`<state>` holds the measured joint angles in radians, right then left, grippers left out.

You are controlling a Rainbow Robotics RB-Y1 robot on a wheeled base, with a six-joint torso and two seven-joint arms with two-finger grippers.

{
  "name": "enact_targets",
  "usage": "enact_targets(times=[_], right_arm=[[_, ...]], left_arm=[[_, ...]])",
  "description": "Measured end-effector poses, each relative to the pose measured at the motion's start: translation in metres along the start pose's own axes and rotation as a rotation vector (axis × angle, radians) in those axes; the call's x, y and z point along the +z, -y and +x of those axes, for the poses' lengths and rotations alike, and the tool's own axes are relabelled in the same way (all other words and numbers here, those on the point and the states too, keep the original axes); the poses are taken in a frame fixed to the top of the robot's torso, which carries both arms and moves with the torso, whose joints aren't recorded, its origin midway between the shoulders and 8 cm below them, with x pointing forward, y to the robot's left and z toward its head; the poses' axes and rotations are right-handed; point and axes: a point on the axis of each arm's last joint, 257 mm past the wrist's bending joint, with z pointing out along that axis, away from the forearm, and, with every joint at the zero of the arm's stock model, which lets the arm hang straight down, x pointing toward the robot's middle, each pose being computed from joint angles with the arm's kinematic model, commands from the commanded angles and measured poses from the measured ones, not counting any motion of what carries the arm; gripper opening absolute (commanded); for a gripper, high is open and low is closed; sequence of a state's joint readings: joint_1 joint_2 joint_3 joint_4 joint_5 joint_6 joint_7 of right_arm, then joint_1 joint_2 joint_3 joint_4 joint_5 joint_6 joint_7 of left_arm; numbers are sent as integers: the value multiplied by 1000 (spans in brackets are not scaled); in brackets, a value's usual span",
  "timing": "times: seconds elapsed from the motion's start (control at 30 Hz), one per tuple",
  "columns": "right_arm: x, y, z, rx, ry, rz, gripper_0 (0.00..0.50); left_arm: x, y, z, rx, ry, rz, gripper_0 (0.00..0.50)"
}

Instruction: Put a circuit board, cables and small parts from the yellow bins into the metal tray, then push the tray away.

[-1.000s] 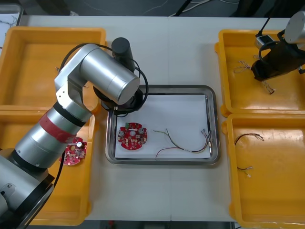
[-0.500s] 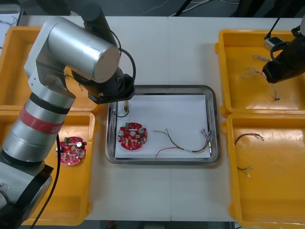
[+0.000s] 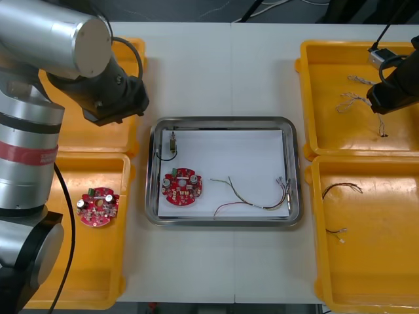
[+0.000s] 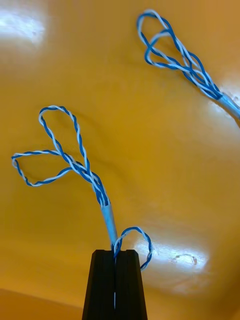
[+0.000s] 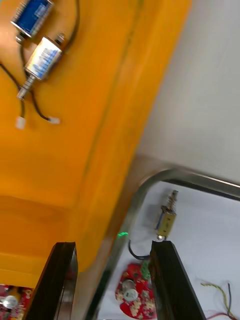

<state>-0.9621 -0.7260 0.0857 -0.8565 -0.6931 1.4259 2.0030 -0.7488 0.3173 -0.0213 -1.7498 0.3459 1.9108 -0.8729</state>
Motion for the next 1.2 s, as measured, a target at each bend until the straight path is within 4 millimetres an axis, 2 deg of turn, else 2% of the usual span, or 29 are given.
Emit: enact_targets(times=[0.3,0.33,0.4,0.47,0.53,0.57,0.63,0.8,1.2], right_arm=[[7,-4,18,-30,23,4,2],[8,-4,20,-29,21,4,29],[8,-3,21,-29,21,5,122],[8,-3,21,-28,21,5,343],[8,-3,21,-28,21,5,453],[8,-3,21,-28,21,5,486],[8,-3,20,-30,23,6,500],[4,-5,18,-41,25,5,500],[-4,-16,2,-112,25,26,500]], left_arm=[[9,-68,-37,-44,28,-103,454],[11,-74,-41,-59,34,-112,456],[14,-89,-50,-91,46,-130,459],[17,-104,-57,-124,51,-150,465],[18,-118,-62,-156,50,-168,470],[18,-124,-65,-171,50,-175,474],[18,-134,-72,-196,59,-187,481],[20,-147,-88,-233,88,-200,500],[30,-134,-126,-285,154,-156,500]])
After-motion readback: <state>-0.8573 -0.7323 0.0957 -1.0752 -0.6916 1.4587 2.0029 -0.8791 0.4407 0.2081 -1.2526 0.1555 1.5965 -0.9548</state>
